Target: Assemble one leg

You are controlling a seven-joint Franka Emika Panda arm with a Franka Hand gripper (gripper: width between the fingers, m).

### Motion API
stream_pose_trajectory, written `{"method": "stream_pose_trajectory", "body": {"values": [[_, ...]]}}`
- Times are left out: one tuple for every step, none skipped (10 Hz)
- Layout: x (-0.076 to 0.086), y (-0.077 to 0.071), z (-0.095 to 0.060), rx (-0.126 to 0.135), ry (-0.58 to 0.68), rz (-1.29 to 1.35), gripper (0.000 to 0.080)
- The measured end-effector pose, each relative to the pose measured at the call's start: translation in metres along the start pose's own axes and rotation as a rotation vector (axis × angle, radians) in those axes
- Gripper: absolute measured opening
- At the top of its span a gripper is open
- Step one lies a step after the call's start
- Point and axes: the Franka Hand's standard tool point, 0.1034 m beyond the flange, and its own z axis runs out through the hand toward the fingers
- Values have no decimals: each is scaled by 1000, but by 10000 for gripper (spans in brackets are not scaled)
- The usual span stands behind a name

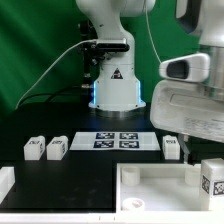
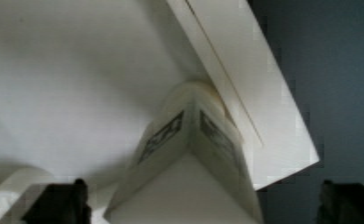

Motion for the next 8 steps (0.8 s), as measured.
{"method": "stream_pose_trajectory", "body": {"values": [[2,3,1,-3,2,-115,649],[3,5,1,-9,4,-206,649],[4,7,1,-18,6,-297,649],[7,11,1,-30,8,-460,649],[11,15,2,-35,7,-584,649],[13,17,1,-35,8,-559,649],[12,17,2,-35,9,-491,528],[12,17,2,-36,9,-491,528]]}}
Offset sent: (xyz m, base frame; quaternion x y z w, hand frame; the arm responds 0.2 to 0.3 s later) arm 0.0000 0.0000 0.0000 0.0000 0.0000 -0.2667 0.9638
